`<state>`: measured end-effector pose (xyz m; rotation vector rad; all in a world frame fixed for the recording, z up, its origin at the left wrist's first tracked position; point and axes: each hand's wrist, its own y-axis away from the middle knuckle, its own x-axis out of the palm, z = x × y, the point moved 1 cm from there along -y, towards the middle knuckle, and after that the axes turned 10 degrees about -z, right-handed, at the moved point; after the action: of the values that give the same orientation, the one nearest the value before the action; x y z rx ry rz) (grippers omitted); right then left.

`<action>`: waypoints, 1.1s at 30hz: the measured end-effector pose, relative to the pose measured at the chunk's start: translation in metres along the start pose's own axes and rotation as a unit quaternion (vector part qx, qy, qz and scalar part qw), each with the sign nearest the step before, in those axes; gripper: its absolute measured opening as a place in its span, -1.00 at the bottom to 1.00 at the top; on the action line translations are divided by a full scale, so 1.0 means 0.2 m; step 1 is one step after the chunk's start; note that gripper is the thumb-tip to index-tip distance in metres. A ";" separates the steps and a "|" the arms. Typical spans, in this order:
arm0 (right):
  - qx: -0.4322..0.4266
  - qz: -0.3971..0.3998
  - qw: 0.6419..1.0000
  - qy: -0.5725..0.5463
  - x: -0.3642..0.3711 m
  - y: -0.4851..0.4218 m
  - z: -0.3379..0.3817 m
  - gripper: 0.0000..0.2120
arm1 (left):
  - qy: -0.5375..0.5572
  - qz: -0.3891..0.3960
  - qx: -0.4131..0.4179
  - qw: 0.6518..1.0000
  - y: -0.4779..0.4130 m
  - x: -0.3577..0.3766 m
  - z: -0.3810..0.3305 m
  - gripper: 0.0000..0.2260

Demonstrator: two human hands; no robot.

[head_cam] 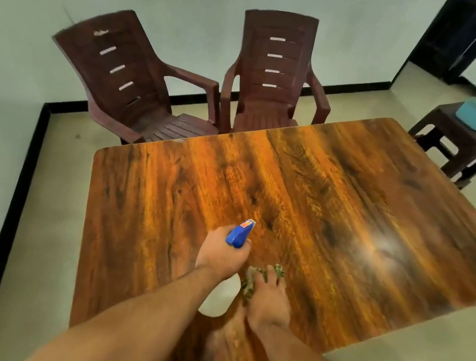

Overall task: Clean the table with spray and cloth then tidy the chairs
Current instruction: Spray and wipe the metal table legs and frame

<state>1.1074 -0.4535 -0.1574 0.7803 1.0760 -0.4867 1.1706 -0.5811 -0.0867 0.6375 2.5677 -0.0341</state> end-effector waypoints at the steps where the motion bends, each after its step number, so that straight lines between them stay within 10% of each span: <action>1: -0.025 0.009 0.999 0.022 -0.02 0.02 -0.03 -0.39 | 0.008 0.006 -0.001 1.000 0.02 0.05 -0.01 -0.69; 25: -0.040 0.019 0.996 0.082 -0.89 -0.81 -1.82 -0.52 | 0.051 0.013 -0.067 0.996 -0.13 1.82 -0.85 -0.73; 33: 0.076 0.008 0.991 0.113 -1.13 -1.09 -2.41 -0.52 | 0.081 -0.009 -0.061 0.995 -0.35 2.23 -1.08 -0.76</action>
<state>0.5782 -0.2291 -0.1452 0.9959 1.2506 -0.4791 0.6960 -0.4206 -0.1116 0.5934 2.7058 0.1736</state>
